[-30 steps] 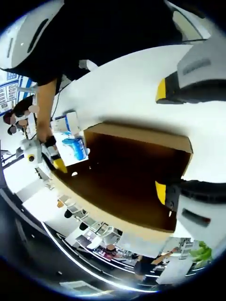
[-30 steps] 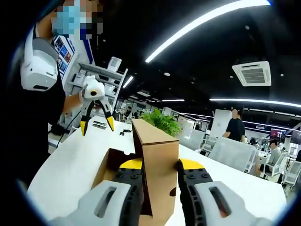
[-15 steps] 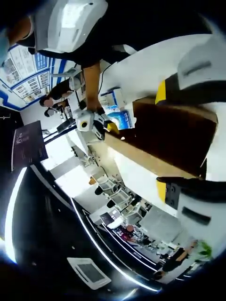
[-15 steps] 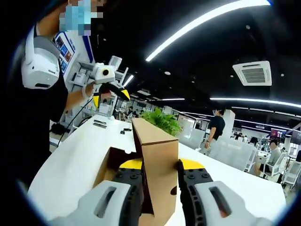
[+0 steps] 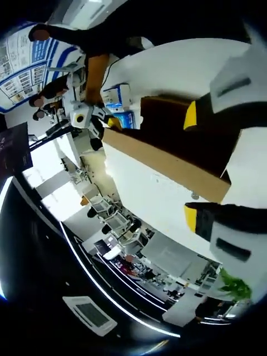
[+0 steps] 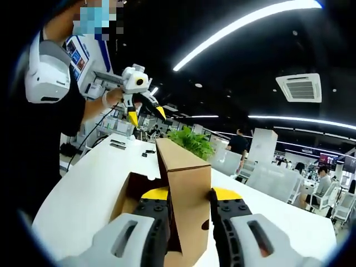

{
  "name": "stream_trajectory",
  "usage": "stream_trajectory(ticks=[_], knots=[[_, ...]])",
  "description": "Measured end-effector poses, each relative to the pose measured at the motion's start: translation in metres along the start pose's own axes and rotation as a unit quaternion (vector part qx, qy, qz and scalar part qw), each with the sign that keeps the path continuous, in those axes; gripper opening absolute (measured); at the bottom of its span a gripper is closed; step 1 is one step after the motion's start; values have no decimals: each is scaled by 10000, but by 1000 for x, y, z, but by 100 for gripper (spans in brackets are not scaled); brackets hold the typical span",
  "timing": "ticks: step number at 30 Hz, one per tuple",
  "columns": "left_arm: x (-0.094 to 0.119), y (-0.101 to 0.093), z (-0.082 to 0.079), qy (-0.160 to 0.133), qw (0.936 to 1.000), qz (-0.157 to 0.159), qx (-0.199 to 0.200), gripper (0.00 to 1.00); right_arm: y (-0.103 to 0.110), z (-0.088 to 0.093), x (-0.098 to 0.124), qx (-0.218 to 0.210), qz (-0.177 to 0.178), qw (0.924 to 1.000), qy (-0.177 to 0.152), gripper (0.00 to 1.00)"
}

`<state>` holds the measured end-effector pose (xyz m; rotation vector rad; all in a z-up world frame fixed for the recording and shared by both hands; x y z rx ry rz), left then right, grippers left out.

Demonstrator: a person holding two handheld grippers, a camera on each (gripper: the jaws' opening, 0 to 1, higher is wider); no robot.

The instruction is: Operate the shoe box by opening the lid, removing the specified soft item, and placing it in the target area until the item is outside and the box remains undamaged.

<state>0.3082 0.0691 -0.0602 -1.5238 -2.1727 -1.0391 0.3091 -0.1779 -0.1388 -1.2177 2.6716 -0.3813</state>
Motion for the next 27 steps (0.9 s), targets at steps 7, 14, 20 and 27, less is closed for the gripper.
stream_trajectory(ticks=[7, 14, 20, 27], knots=[[0, 7, 3, 195, 9991, 11, -370, 40, 1, 0, 0, -18, 14, 10000, 6, 27], [-2, 2, 3, 528, 9966, 73, -622, 42, -1, 1, 0, -41, 15, 10000, 44, 27], [-10, 5, 14, 1069, 9891, 216, -988, 42, 0, 1, 1, -28, 11, 10000, 66, 27], [-25, 14, 16, 1189, 9877, 309, -964, 47, 1, 1, 1, -46, 18, 10000, 75, 27]])
Point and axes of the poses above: the point that each gripper's makers call its tool centre point, and the gripper's own axes: x roughly backward along the fingers, y roughly to its left, z roughly out of its underside, the point moved 2 cm from there along x, roughly backward along the fingers, and after that the axes turned 7 degrees about z, right-handed, at the moved point
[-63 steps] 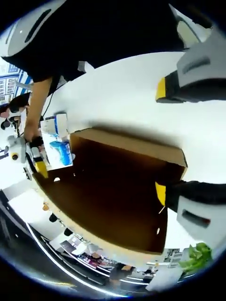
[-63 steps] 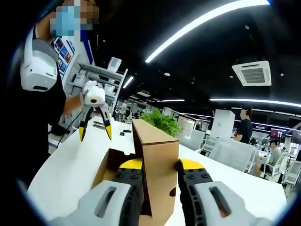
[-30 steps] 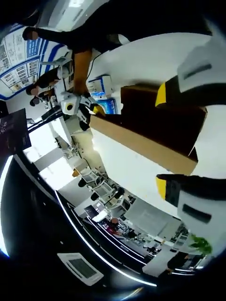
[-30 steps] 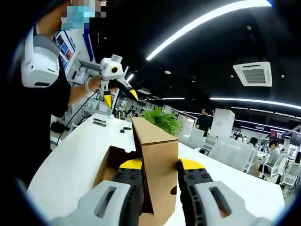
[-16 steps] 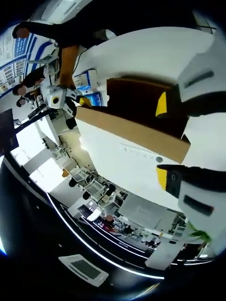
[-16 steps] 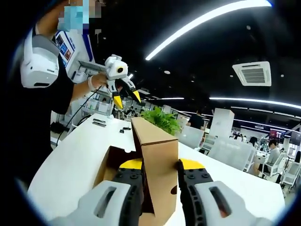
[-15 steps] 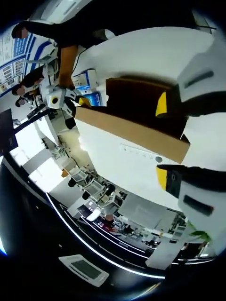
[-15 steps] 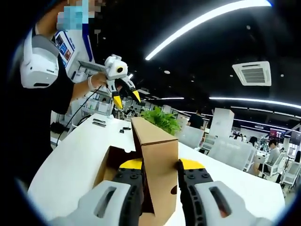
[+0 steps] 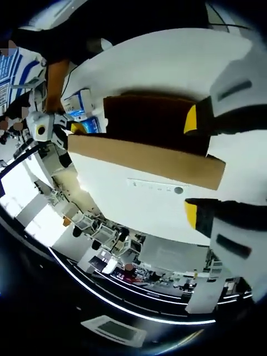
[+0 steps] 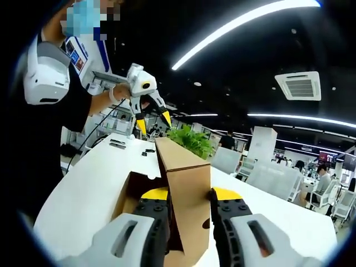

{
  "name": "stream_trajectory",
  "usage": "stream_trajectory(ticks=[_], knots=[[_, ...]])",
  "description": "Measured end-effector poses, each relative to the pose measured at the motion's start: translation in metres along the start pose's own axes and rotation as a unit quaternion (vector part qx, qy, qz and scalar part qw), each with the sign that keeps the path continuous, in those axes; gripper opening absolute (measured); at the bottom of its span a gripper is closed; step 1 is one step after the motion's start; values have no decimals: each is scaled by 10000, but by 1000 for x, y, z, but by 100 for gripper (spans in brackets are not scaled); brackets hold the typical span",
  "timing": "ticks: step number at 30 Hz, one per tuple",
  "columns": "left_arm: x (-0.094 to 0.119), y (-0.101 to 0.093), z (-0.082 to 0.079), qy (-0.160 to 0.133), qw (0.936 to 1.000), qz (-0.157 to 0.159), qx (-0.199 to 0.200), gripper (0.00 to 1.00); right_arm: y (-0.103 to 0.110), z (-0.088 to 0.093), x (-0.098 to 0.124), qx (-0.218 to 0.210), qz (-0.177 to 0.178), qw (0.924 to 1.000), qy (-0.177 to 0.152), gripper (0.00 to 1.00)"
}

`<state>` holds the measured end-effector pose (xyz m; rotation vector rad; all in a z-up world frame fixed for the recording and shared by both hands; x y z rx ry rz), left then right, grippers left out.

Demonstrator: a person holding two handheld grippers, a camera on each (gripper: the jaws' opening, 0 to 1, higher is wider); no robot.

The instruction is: Operate the shoe box by opening the lid, removing the specified soft item, and placing it in the target area until the item is outside and the box remains undamaged.

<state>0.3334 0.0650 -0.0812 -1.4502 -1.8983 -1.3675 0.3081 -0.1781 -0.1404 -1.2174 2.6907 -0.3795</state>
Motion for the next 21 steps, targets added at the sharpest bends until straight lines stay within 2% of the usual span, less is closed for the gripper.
stream_trajectory(ticks=[3, 7, 9, 12, 21], knots=[[-9, 2, 2, 167, 9998, 72, -88, 51, 0, 0, 0, -16, 1, 10000, 15, 27], [-22, 4, -1, 273, 9990, 160, -329, 50, 1, 0, 0, 16, -8, 10000, 35, 27], [-26, 4, -2, 343, 9984, 221, -395, 45, 1, 0, 0, 8, 1, 10000, 20, 27], [-31, 2, -4, 395, 9971, 309, -573, 46, 1, 0, 0, -21, 18, 10000, -9, 27], [-39, 6, 4, 561, 9957, 358, -643, 44, 3, 1, 1, -52, 16, 10000, -33, 28]])
Point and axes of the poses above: the point that each gripper's makers call its tool centre point, and the gripper's own axes: x roughly backward along the fingers, y roughly to its left, z roughly out of its underside, the point moved 2 cm from there along x, roughly backward along the fingers, and after that the axes turned 7 degrees about z, right-handed, at the moved point
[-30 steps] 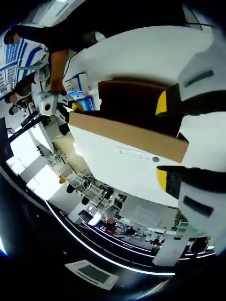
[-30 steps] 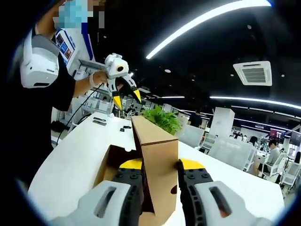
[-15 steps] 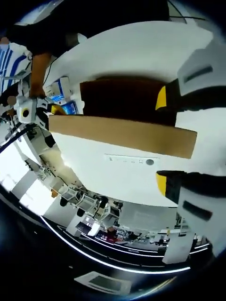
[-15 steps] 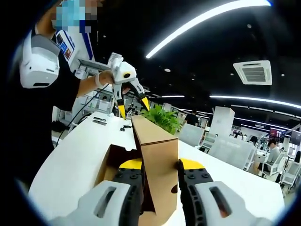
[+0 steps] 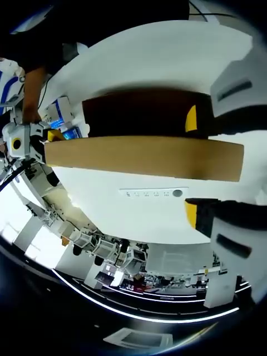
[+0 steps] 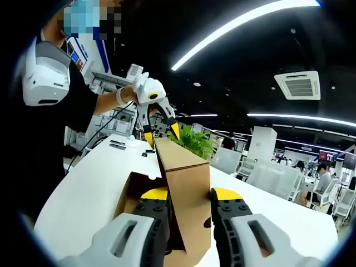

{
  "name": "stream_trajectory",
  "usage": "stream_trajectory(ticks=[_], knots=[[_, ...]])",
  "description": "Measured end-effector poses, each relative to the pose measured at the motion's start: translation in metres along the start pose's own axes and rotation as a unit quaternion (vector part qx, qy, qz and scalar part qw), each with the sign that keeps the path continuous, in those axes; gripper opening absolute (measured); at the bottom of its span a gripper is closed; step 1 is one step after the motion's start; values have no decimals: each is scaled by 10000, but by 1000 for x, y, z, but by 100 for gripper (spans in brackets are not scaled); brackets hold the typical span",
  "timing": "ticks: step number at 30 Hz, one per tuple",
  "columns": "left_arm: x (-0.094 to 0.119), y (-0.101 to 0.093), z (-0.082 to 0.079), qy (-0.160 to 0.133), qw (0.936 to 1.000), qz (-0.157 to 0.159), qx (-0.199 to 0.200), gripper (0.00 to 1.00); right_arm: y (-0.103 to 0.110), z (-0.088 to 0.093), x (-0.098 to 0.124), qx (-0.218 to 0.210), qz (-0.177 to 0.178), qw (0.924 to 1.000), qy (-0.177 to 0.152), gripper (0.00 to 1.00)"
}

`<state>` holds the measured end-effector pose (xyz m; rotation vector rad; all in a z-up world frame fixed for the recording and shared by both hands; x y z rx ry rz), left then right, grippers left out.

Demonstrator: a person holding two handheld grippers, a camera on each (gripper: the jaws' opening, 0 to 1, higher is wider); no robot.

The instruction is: Operate the shoe box by opening the lid, removing the specified soft item, and placing it in the target area until the item is outside and the box remains undamaged.

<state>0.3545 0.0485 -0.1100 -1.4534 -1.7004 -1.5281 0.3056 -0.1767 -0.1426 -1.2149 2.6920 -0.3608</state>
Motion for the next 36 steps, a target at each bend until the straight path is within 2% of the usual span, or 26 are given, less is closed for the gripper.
stream_trajectory(ticks=[11, 27, 36], knots=[[2, -5, 1, 15, 9999, 83, -80, 31, -1, 0, 0, -56, 35, 10000, -31, 27], [2, -7, 1, -1, 9999, 103, -77, 30, -1, 1, 0, -75, 41, 10000, -11, 28], [1, -9, 2, 5, 9999, 99, -80, 29, 2, 2, 1, -214, -6, 9997, 154, 29]])
Point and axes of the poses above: the point that each gripper's makers call its tool centre point, and the gripper's own axes: x roughly backward along the fingers, y roughly to its left, z roughly out of its underside, the point moved 2 cm from there along x, roughly backward along the fingers, and after that the axes turned 7 degrees about z, right-handed, at the moved point
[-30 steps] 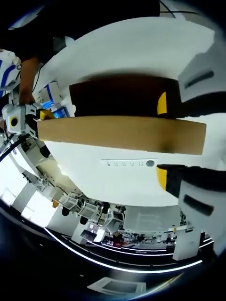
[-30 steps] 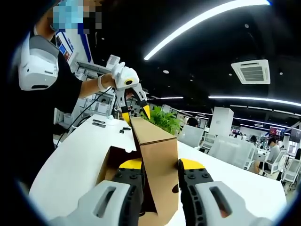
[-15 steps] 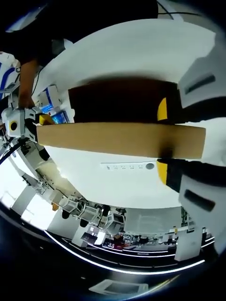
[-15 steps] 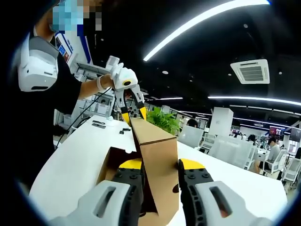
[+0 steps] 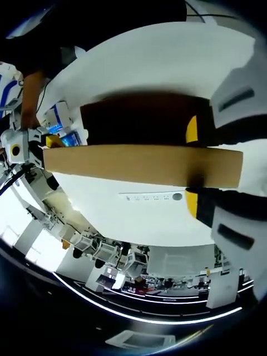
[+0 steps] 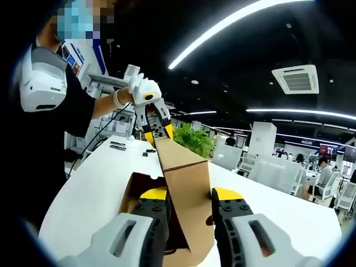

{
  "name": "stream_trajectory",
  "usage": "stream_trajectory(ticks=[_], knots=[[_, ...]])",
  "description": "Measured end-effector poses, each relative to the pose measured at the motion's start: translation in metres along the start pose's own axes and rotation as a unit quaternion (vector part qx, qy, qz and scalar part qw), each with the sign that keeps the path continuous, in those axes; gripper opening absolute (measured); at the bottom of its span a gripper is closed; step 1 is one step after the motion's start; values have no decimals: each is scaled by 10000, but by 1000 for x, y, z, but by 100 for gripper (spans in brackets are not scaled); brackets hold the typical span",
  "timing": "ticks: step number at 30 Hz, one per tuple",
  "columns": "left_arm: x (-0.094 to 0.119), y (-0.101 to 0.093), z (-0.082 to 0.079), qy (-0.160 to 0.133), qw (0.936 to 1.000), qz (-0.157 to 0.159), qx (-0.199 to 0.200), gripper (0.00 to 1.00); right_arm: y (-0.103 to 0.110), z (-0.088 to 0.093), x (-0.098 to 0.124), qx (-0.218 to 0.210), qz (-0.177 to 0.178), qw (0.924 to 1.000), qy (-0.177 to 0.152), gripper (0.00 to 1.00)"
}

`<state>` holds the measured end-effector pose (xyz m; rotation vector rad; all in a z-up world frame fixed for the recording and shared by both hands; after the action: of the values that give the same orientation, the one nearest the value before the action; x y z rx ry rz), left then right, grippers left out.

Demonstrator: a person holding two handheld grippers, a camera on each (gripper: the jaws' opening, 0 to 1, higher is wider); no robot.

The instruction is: Operate the shoe box by opening the lid, removing the specified soft item, and placing it in the target area until the item is outside and the box remains undamaged.

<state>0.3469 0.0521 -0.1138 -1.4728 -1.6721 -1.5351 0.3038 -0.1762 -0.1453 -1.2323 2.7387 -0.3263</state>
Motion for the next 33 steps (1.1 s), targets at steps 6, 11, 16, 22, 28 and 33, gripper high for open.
stream_trajectory(ticks=[6, 11, 16, 22, 28, 33], knots=[[1, 0, 0, -24, 10000, -11, 20, 29, 0, 2, 5, -43, 23, 9998, 168, 31], [0, 0, 0, -38, 10000, -26, 50, 29, 4, 3, 10, -54, -4, 9995, 322, 36], [0, -1, 0, -40, 10000, -48, 33, 29, 3, -9, 17, -84, 147, 9989, 444, 42], [0, -3, 0, -28, 9999, -96, -13, 29, 12, -29, 19, 214, 311, 9961, 798, 53], [0, -4, 0, -86, 9999, -108, -11, 29, 17, -58, 18, 847, 588, 9851, 1376, 59], [-1, -5, 0, -51, 9999, -140, -38, 29, 27, -78, 12, 1005, 510, 9741, 1961, 59]])
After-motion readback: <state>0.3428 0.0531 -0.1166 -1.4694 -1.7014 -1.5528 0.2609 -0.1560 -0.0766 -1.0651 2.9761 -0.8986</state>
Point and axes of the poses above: the point that each gripper's makers call its tool centre point, and the gripper's own axes: x roughly backward along the fingers, y roughly to its left, z roughly out of its underside, the point moved 2 cm from there along x, roughly backward along the fingers, and after that the axes turned 7 degrees about z, right-handed, at the moved point
